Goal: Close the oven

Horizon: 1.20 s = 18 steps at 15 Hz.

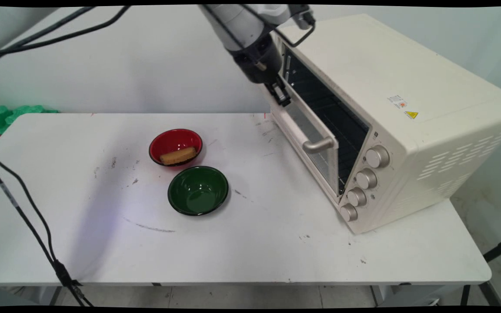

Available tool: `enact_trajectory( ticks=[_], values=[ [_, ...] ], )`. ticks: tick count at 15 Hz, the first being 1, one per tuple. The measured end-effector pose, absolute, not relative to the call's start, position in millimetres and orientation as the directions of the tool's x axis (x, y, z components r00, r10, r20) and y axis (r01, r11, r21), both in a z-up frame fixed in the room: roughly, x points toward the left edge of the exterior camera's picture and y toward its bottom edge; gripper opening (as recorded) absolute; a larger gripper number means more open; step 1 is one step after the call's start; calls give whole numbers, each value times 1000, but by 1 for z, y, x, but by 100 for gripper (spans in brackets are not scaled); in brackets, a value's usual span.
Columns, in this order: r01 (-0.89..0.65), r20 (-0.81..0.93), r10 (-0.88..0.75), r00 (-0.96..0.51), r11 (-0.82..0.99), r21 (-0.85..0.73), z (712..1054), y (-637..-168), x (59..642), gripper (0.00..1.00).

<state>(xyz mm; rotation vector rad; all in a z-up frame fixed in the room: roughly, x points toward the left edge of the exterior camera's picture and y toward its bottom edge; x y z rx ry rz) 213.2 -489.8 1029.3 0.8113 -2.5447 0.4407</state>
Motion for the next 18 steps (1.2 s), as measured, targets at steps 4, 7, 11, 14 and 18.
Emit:
enact_trajectory(
  ticks=[4, 7, 11, 14, 18],
  values=[
    [-604, 526, -462, -714, 786, -130, 1011, -473, 241, 0],
    [-586, 554, -439, -708, 802, -114, 995, -463, 262, 0],
    [-569, 583, -415, -699, 816, -101, 982, -455, 284, 0],
    [-559, 605, -398, -690, 824, -95, 973, -449, 303, 0],
    [-549, 626, -383, -679, 831, -87, 956, -440, 333, 0]
  ],
)
